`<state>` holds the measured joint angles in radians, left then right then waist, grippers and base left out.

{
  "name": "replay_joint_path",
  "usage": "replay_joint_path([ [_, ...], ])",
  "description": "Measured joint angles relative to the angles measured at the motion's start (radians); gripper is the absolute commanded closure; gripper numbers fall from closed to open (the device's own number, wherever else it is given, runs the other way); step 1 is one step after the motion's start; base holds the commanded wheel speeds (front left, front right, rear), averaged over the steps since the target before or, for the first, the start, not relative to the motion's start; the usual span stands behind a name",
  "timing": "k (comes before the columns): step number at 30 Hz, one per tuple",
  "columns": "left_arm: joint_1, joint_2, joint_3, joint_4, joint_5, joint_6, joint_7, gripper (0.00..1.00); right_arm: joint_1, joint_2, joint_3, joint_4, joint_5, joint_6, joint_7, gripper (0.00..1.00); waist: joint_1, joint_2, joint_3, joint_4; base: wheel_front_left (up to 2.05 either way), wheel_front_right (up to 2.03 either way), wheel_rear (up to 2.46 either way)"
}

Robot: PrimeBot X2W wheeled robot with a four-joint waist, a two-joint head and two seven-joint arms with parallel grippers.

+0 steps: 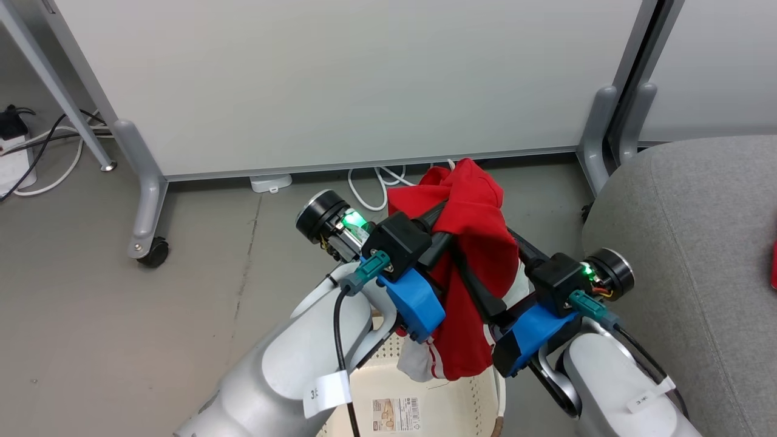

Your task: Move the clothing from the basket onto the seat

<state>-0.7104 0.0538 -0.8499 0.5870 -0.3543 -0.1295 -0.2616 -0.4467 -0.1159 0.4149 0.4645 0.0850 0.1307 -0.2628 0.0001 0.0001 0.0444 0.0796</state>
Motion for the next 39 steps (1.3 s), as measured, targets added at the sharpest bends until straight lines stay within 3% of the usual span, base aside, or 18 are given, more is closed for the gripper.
replay_joint_path([
  [1,-0.002,-0.001,-0.002,-0.001,-0.002,0.0,0.0,1.0,-0.005,0.001,0.007,0.017,0.01,0.0,0.0,0.71,0.0,0.0,0.001,0.002,0.0,0.0,0.0],
  [2,-0.005,-0.001,-0.003,-0.002,-0.004,0.0,0.0,1.0,-0.01,0.001,0.012,0.029,0.015,0.0,0.0,1.0,0.0,0.0,0.002,0.004,0.0,0.0,0.0],
  [21,-0.006,-0.002,-0.007,0.001,-0.005,0.0,0.0,1.0,-0.027,0.008,0.026,0.045,0.04,0.0,0.0,1.0,0.0,0.0,-0.001,0.008,0.0,0.0,0.0],
  [22,-0.006,-0.002,-0.004,0.0,-0.004,0.0,0.0,0.6,-0.027,0.009,0.026,0.045,0.04,0.0,0.0,1.0,0.0,0.0,-0.001,0.008,0.0,0.0,0.0],
  [23,-0.005,-0.002,0.0,-0.002,0.0,0.001,0.0,0.0,-0.027,0.009,0.024,0.044,0.041,0.0,0.0,1.0,0.0,0.0,0.0,0.008,0.0,0.0,0.0],
  [39,0.011,-0.003,0.016,-0.003,0.03,0.001,0.0,0.0,-0.026,0.022,-0.041,0.016,0.048,0.0,0.0,1.0,0.0,0.0,0.027,-0.018,0.0,0.0,0.0],
])
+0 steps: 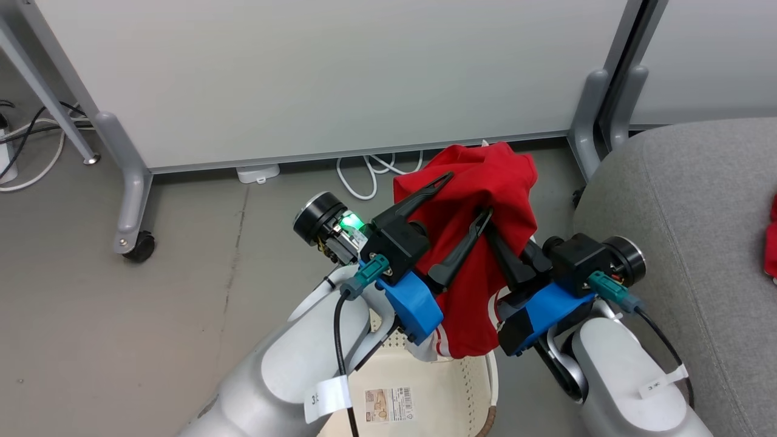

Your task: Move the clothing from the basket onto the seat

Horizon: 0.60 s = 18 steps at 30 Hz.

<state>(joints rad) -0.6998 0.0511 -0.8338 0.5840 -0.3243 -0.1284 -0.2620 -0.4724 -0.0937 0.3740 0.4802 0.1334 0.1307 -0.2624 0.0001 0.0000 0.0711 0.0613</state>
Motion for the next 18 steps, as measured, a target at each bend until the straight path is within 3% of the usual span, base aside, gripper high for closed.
replay_joint_path([
  [7,0.0,0.001,0.012,-0.001,0.016,0.0,-0.001,0.0,0.001,0.013,-0.072,-0.023,-0.001,0.0,0.0,1.0,0.0,0.0,0.037,-0.047,0.0,0.0,0.0],
  [18,0.001,0.008,0.017,-0.016,0.044,0.0,-0.001,0.0,0.002,0.021,-0.185,-0.062,-0.016,0.0,0.0,1.0,0.0,0.0,0.095,-0.179,0.0,0.0,0.0],
])
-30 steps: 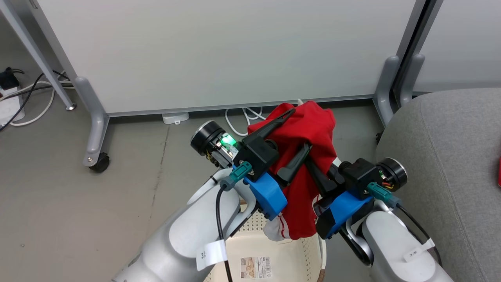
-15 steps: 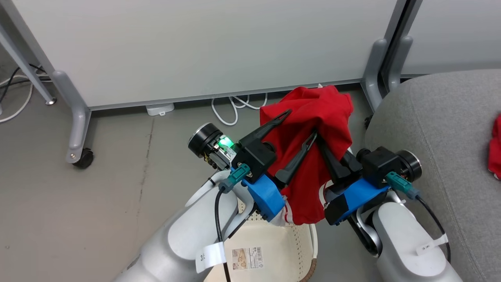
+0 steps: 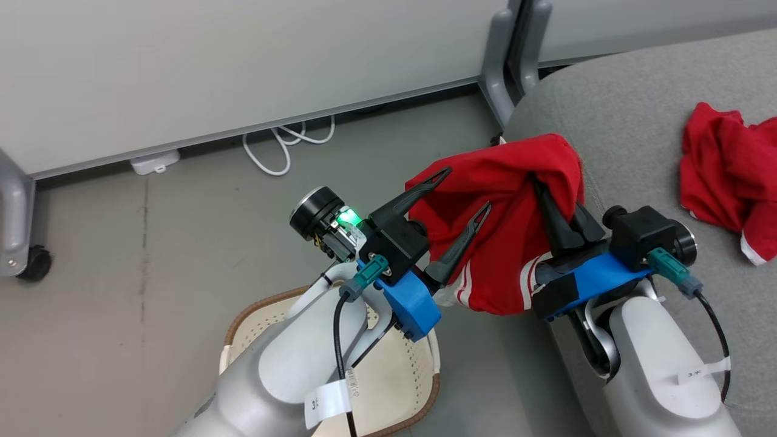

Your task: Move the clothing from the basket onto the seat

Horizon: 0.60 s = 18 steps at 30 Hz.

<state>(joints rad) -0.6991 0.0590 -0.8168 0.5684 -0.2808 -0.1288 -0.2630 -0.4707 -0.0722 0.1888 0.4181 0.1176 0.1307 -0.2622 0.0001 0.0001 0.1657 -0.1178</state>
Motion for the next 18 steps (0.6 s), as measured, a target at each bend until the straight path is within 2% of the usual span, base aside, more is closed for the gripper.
replay_joint_path([
  [18,-0.005,0.011,-0.07,0.007,0.0,-0.001,0.0,0.0,0.051,0.012,-0.174,-0.09,-0.013,0.0,0.0,1.0,-0.0001,0.0,0.085,-0.217,0.0,0.0,0.0],
])
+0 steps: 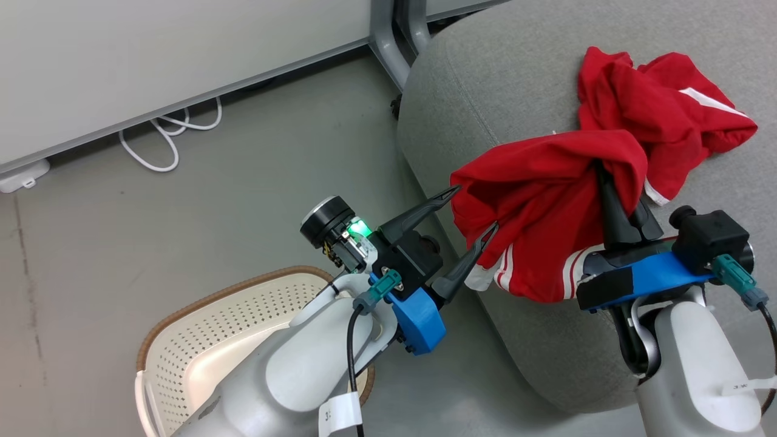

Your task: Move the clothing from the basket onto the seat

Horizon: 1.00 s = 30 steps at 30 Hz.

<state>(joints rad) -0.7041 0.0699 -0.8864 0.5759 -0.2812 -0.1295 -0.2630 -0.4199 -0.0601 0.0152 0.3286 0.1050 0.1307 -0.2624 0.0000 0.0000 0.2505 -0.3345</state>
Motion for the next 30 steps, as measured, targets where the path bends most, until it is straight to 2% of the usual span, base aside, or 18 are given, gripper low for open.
replay_joint_path([
  [9,-0.012,0.003,-0.049,0.01,-0.018,0.0,0.0,0.0,0.05,0.003,-0.058,-0.02,-0.004,0.0,0.0,1.0,0.0,0.0,0.024,-0.054,0.0,0.0,0.0],
  [22,-0.016,0.008,-0.063,0.014,-0.035,0.0,0.0,0.0,0.062,0.008,-0.071,-0.026,-0.002,0.0,0.0,1.0,0.0,0.0,0.027,-0.055,0.0,0.0,0.0],
  [30,-0.041,0.023,-0.051,-0.003,-0.021,0.0,0.0,0.0,-0.034,0.01,-0.091,-0.058,0.001,0.0,0.0,1.0,0.0,0.0,0.065,-0.049,0.0,0.0,0.0],
])
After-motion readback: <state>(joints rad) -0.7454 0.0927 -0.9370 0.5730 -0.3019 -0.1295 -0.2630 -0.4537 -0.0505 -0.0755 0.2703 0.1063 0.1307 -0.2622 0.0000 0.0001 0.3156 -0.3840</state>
